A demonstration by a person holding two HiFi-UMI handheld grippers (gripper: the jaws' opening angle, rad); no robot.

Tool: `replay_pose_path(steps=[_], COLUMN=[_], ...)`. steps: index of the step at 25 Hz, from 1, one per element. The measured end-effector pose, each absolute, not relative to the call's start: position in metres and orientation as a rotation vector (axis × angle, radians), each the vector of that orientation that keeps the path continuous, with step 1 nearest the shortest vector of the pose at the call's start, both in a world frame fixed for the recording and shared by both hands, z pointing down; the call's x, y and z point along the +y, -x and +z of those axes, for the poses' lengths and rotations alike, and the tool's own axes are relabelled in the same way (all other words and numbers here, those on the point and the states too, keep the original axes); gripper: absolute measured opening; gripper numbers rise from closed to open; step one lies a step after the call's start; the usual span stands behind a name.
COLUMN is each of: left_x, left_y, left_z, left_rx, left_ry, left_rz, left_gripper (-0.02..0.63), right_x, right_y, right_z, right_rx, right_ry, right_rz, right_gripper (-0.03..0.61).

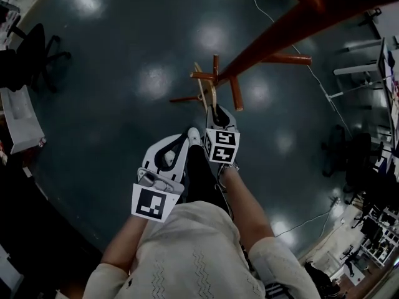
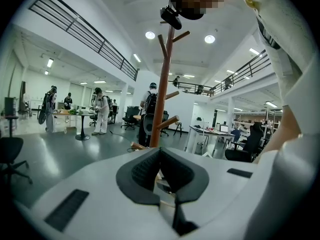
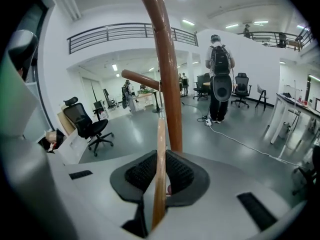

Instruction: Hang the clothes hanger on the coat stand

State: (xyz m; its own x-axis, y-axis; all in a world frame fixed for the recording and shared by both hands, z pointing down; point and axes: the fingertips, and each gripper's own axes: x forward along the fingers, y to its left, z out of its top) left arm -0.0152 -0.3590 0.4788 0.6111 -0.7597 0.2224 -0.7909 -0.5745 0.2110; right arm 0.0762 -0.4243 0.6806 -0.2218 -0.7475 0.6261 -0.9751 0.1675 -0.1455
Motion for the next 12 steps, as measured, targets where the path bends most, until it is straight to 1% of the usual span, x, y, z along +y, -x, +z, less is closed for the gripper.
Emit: replay_pose_path(steps=[12], left_x=[-0.336], left_y=[0.015], left_z=[0.486], left_rx=[-1.225], left_ry=[-2.549], left_rz=[0.191], left_gripper=[0.012], right_x=[-0.423], right_y=[-0.075], right_z=[0.680], right_rx=[-2.017], right_ry=[-1.574], right_rz=[0.664], right_gripper=[0.069])
